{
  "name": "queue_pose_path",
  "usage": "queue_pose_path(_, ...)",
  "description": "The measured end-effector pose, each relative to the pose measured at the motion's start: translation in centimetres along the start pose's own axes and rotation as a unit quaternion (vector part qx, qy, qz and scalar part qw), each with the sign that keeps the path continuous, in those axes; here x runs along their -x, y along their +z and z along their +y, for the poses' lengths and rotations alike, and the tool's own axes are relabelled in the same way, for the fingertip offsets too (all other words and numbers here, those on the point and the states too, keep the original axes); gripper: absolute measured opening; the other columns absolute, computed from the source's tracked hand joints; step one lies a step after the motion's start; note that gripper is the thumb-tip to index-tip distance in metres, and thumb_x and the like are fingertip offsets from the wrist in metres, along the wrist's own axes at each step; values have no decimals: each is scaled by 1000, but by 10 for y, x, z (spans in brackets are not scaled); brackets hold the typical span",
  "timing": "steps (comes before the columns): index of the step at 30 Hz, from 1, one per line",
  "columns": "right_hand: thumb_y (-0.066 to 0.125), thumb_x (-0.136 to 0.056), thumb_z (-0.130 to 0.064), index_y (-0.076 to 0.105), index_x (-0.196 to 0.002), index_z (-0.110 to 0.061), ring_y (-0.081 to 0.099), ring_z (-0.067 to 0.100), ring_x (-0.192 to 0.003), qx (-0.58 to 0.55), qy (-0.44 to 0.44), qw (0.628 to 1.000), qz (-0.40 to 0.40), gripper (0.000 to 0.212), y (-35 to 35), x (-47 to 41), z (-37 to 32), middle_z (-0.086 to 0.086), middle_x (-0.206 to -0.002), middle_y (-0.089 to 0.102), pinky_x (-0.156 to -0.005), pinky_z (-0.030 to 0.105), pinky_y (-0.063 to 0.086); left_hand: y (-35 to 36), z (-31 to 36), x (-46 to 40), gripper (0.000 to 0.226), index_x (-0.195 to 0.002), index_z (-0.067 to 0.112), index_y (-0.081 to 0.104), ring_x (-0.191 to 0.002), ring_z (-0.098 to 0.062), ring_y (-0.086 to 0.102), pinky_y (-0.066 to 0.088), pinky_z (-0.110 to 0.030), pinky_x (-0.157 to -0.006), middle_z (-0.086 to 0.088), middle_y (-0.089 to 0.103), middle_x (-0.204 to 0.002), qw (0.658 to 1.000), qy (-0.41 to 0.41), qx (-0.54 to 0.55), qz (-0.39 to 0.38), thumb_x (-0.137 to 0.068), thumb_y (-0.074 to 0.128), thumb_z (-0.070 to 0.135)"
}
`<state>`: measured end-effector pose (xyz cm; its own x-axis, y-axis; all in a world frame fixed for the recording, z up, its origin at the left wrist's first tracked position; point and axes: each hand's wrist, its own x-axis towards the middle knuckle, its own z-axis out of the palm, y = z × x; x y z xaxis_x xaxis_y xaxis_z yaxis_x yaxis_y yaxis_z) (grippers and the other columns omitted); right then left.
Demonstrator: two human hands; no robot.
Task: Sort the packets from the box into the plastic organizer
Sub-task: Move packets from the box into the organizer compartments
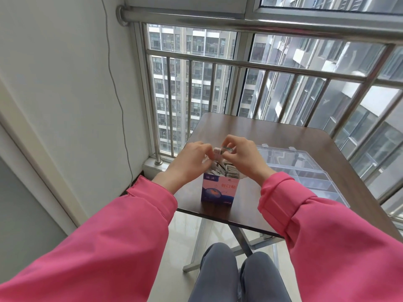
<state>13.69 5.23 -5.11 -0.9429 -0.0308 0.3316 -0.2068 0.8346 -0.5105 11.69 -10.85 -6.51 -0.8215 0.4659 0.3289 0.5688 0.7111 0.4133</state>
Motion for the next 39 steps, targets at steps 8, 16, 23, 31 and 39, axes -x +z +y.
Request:
queue_pose_path(8,65,-84,-20,66,-91,-7,63,27,-83,-3,-20,999,-28,14,12,-2,-3,11,-92,68,-67,32,46,1,-2,5,19,-99,13,63,-104,-25,51,43,-43,-92,-3,58,-102,1000,-7,-1,-29,-84,58,23)
queue_pose_path(16,61,-82,-7,63,-85,-6,66,27,-72,-89,48,992,71,3,-2,-3,10,12,-80,68,-66,40,56,5,2,6,60,-117,22,49,-112,-18,50,39,-33,-91,2,56,-120,995,8,-53,-78,-69,77,45)
queue_pose_path(23,55,-86,2,55,-90,-7,62,15,-58,-245,125,956,102,10,-31,10,15,10,-79,63,-47,19,49,10,16,-11,60,-125,17,40,-124,-21,46,21,-43,-109,-1,54,-127,993,-38,-93,-70,-76,70,35)
queue_pose_path(31,66,-83,-3,62,-86,-8,59,3,-50,-391,143,907,61,7,-69,54,23,3,-67,63,-48,14,45,7,90,-18,48,-135,8,43,-112,-21,57,44,-34,-95,-8,59,-123,978,-7,207,-9,-93,56,28)
queue_pose_path(39,54,-92,-7,66,-84,-8,64,7,-56,-447,175,877,27,14,-97,94,65,-2,-60,68,-57,15,51,45,125,-14,12,-93,13,58,-47,-4,53,45,-16,-50,-3,65,-71,938,8,317,-138,-97,47,13)
